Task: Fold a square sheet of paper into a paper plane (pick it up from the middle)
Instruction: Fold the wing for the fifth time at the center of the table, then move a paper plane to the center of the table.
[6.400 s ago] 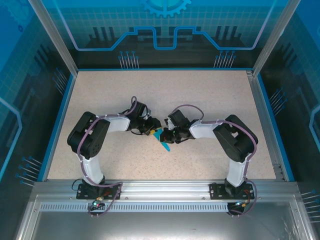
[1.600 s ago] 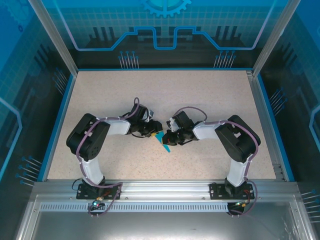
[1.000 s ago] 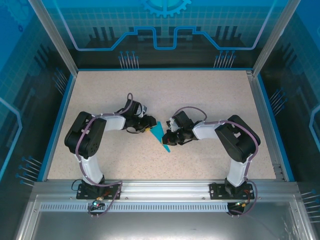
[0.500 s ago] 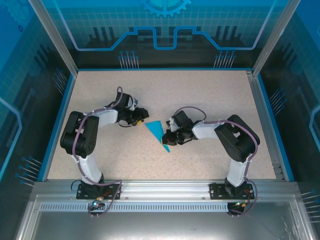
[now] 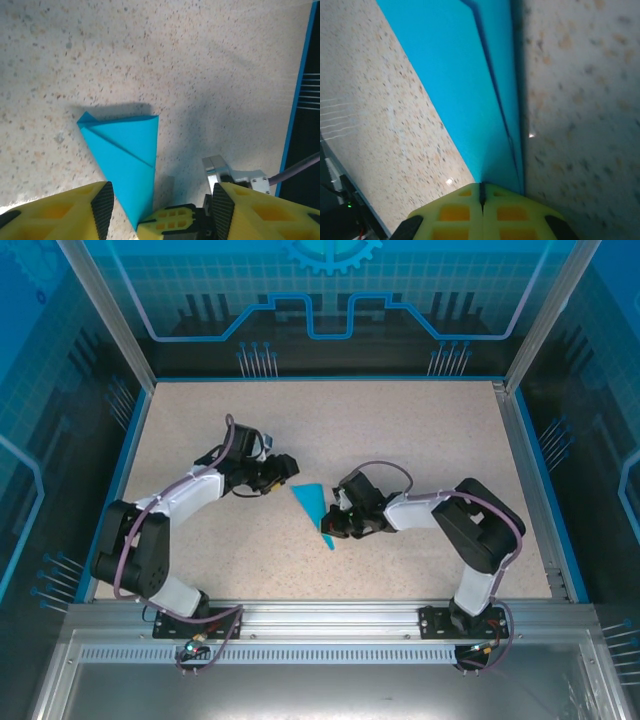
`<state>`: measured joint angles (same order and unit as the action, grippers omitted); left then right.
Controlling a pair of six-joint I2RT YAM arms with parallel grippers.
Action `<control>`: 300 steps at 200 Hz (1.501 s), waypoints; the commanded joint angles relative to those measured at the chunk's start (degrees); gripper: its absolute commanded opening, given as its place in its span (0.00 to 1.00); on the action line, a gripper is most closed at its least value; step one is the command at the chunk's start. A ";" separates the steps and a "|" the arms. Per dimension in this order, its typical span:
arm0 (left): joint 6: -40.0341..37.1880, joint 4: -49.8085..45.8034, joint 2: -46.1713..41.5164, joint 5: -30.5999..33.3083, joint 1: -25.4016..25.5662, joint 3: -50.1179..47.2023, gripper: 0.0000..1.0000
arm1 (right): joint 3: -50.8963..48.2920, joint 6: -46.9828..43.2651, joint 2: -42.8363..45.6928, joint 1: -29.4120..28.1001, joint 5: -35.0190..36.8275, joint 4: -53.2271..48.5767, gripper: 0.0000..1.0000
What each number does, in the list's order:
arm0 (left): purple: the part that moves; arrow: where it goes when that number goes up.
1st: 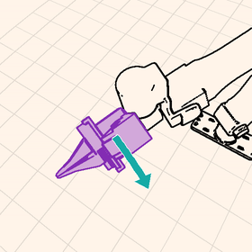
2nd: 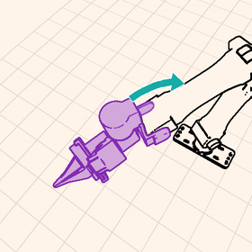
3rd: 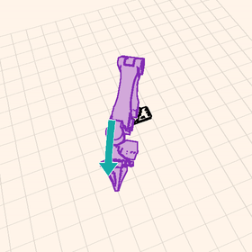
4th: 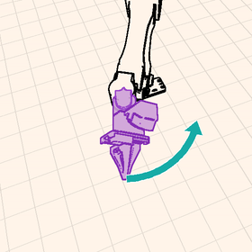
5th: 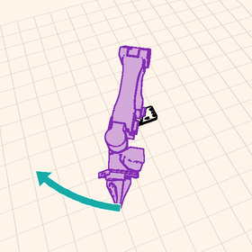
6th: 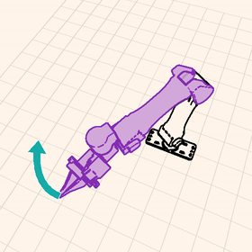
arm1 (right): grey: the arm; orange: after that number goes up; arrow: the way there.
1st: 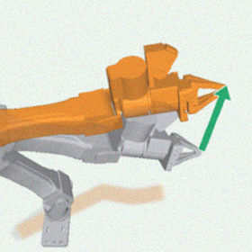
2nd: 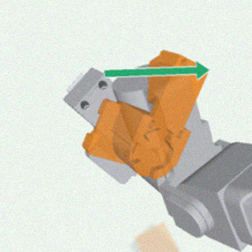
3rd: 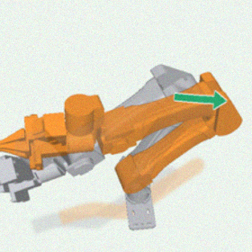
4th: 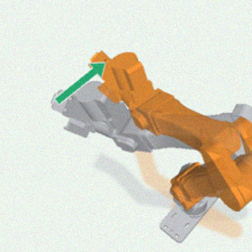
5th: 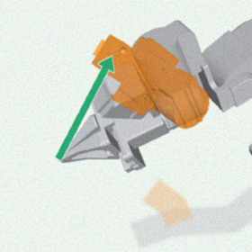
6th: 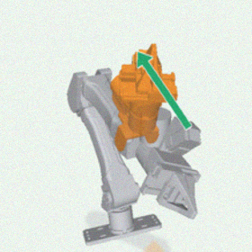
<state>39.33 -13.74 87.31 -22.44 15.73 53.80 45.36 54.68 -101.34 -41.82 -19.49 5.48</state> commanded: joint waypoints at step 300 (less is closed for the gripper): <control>14.94 -41.30 19.65 30.84 22.85 27.38 0.92 | -9.17 -8.28 18.11 8.46 11.84 -9.14 0.60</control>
<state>52.62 -50.50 104.90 7.31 38.33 78.35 37.10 47.29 -82.54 -34.30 -6.48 -4.27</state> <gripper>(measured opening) 0.914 0.601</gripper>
